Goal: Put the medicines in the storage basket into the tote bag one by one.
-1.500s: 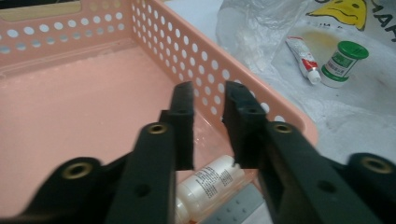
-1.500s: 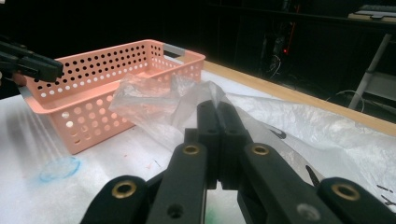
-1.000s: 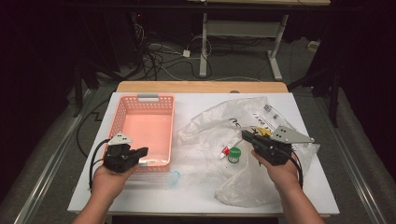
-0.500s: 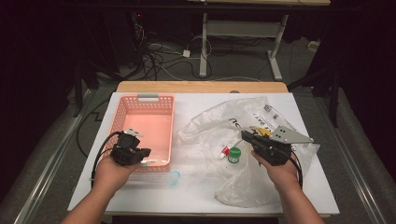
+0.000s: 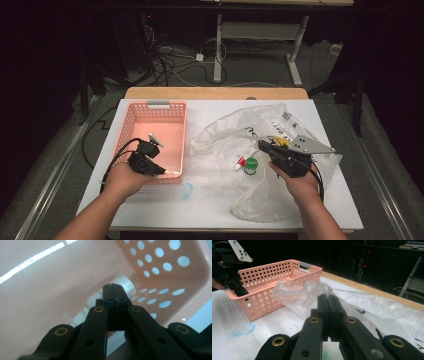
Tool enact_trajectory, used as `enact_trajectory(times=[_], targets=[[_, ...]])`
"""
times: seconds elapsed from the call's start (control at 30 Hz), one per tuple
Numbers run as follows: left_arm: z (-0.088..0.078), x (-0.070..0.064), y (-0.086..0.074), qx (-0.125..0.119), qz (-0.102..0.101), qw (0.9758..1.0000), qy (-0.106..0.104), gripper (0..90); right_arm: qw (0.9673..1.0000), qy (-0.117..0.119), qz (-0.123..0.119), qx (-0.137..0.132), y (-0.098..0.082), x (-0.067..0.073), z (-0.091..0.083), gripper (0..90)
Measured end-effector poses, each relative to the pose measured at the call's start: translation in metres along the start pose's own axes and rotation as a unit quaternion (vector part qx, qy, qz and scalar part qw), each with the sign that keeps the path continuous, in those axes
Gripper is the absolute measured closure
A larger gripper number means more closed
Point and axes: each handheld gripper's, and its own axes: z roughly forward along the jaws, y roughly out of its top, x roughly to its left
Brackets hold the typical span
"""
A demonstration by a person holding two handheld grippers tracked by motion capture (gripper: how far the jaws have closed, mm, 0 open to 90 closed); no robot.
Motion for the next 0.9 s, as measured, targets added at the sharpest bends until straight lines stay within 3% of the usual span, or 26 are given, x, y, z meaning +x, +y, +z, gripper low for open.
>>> enact_trajectory(times=[0.27,0.4,0.43,0.5,0.53,0.6,0.7,0.8,0.9], targets=[[0.003,0.004,0.01,0.047,0.006,0.9984,-0.03,87.9,1.0,0.002,-0.001,0.002,0.0,0.003,0.002,90.0],[0.003,0.007,0.018,0.06,0.006,0.9978,-0.029,87.9,1.0,0.002,0.0,0.003,0.0,0.003,0.002,90.0],[0.002,0.008,0.021,0.052,0.0,0.9984,-0.023,87.9,1.0,0.002,-0.001,0.003,0.0,0.002,0.002,90.0],[0.001,0.01,0.025,0.025,-0.008,0.9993,0.025,87.8,1.0,0.001,-0.002,0.003,-0.001,0.002,0.002,90.0],[0.0,0.011,0.027,0.011,-0.011,0.9992,0.038,87.8,1.0,0.001,-0.002,0.003,-0.001,0.002,0.002,90.0],[-0.001,0.012,0.028,-0.017,-0.015,0.9989,0.04,87.8,1.0,0.001,0.0,0.003,-0.001,0.001,0.002,90.0],[-0.004,0.008,0.028,-0.019,-0.008,0.9996,0.02,87.8,1.0,0.0,0.001,0.001,-0.001,0.0,0.001,90.0],[-0.004,0.006,0.025,-0.017,-0.002,0.9995,0.025,87.7,1.0,0.0,0.001,0.001,-0.001,0.0,0.001,90.0],[-0.006,0.006,0.024,-0.032,-0.001,0.9991,0.029,87.7,1.0,0.001,-0.002,0.003,-0.001,0.002,0.002,90.0]])
